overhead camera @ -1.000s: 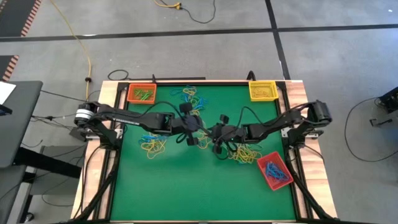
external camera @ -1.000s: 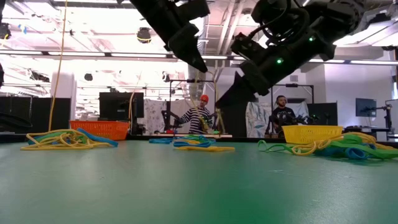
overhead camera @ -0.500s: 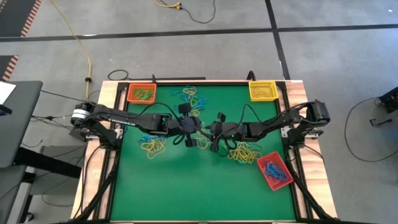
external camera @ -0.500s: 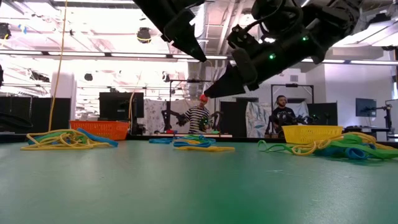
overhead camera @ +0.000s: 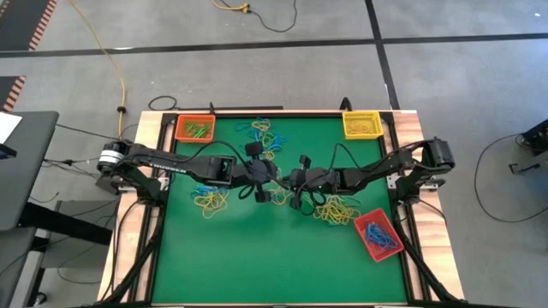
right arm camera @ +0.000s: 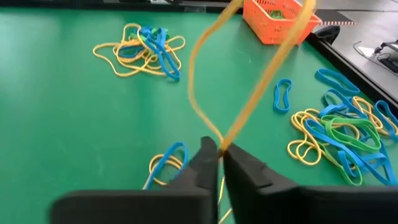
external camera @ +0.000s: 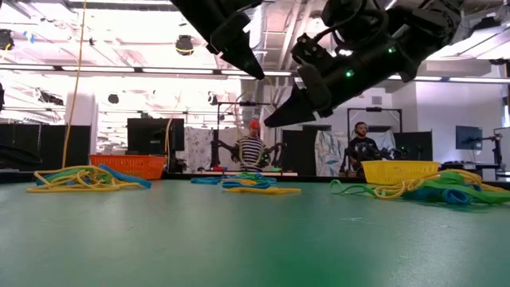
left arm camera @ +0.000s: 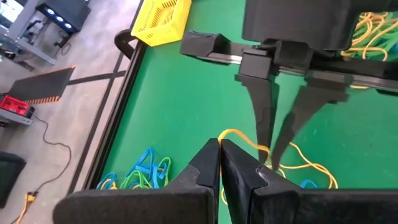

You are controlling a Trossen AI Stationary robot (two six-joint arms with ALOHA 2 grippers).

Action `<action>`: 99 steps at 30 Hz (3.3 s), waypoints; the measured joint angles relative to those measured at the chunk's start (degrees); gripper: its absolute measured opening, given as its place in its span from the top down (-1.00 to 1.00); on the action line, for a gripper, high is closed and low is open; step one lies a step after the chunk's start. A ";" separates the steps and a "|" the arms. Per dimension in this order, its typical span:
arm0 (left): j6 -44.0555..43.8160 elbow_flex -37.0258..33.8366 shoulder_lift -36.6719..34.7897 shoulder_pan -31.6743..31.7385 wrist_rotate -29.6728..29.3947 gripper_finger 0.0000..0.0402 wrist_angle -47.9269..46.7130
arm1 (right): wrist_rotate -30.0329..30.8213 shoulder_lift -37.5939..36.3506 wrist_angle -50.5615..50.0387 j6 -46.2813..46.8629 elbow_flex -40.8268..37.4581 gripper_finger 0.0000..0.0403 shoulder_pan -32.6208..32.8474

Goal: Sort rubber bands into baskets
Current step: Put the yellow rubber band into the yellow bin, then put the blue rubber band into the red bin

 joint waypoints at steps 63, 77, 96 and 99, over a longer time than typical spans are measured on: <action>-18.04 -23.37 0.11 -11.99 6.23 0.30 19.29 | 7.13 -35.33 -49.17 -5.58 -0.02 0.91 -51.06; -16.89 -23.47 0.11 -13.38 6.14 0.30 19.69 | -1.60 -22.50 -52.10 -2.50 -0.02 0.80 -54.14; -15.55 -23.45 0.11 -13.38 5.55 0.30 17.93 | -4.39 -26.56 -56.05 0.45 -0.02 0.11 -54.07; -15.50 -23.45 0.11 -13.38 5.28 0.30 17.93 | -5.29 -28.52 -56.16 0.70 -0.02 0.01 -54.00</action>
